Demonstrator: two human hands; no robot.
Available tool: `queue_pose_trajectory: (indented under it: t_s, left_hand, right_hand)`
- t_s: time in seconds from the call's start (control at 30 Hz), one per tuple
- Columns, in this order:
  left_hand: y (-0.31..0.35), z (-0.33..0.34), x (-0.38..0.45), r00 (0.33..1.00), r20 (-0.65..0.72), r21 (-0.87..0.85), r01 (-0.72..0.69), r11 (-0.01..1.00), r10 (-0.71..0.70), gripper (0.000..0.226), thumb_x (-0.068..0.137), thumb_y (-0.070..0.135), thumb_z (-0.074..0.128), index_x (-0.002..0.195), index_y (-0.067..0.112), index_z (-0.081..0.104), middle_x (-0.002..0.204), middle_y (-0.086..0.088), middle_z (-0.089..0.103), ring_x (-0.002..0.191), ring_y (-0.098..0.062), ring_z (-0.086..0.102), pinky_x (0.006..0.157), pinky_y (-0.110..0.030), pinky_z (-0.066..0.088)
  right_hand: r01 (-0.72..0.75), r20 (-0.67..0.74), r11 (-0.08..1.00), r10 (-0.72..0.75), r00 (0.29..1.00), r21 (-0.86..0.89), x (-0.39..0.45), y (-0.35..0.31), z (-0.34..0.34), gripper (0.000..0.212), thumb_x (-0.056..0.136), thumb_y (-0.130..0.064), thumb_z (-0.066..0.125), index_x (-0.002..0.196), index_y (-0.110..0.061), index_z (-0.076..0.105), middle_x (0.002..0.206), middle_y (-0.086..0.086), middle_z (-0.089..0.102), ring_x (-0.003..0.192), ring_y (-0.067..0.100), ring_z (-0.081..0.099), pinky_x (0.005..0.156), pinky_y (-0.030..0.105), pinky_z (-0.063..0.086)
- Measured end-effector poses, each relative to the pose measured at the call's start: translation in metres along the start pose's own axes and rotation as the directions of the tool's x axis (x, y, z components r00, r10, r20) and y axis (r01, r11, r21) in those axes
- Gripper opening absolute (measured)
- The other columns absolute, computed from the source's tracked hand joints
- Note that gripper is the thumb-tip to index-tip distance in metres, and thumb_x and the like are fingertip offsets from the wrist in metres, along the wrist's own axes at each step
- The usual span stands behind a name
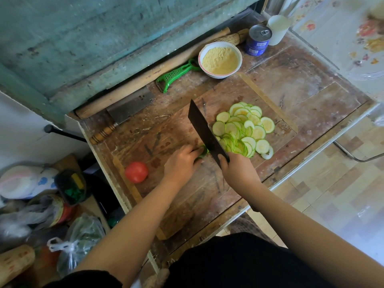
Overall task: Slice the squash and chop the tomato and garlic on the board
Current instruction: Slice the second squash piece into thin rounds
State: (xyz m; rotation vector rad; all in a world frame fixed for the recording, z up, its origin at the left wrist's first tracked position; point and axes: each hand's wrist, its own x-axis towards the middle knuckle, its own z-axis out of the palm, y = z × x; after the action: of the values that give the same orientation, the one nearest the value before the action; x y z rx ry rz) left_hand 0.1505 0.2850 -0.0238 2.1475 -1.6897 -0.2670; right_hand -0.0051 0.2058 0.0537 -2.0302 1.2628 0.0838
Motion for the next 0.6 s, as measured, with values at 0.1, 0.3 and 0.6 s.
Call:
queue_pose_trajectory:
  t_s: [0.1, 0.3, 0.6]
  left_hand:
    - [0.0, 0.0, 0.0, 1.0, -0.005, -0.006, -0.013, 1.0, 0.013, 0.032, 0.075, 0.021, 0.078, 0.105, 0.011, 0.072, 0.09, -0.007, 0.066, 0.083, -0.028, 0.064, 0.059, -0.035, 0.055]
    - [0.002, -0.002, 0.0, 0.999, -0.027, 0.004, -0.036, 0.999, 0.037, 0.032, 0.07, 0.019, 0.081, 0.1, 0.01, 0.073, 0.087, -0.007, 0.066, 0.079, -0.027, 0.065, 0.058, -0.031, 0.053]
    - [0.002, -0.001, -0.001, 0.999, -0.033, -0.006, -0.018, 1.0, 0.018, 0.03, 0.073, 0.021, 0.079, 0.1, 0.01, 0.073, 0.089, -0.006, 0.067, 0.081, -0.028, 0.065, 0.061, -0.033, 0.054]
  right_hand:
    - [-0.015, 0.013, 1.0, 0.015, 1.0, -0.02, 0.002, 0.0, 0.001, 0.03, 0.1, -0.033, 0.04, 0.077, -0.016, 0.047, 0.06, 0.003, 0.049, 0.063, 0.027, 0.052, 0.052, 0.029, 0.036]
    - [-0.055, 0.054, 0.997, 0.058, 0.997, -0.057, 0.009, -0.004, 0.008, 0.033, 0.1, -0.032, 0.038, 0.078, -0.012, 0.05, 0.06, -0.003, 0.043, 0.065, 0.024, 0.047, 0.054, 0.03, 0.033]
    - [-0.007, -0.001, 1.0, 0.007, 1.0, 0.006, 0.005, -0.004, 0.0, 0.028, 0.1, -0.031, 0.04, 0.081, -0.013, 0.052, 0.058, 0.002, 0.049, 0.058, 0.025, 0.05, 0.049, 0.03, 0.034]
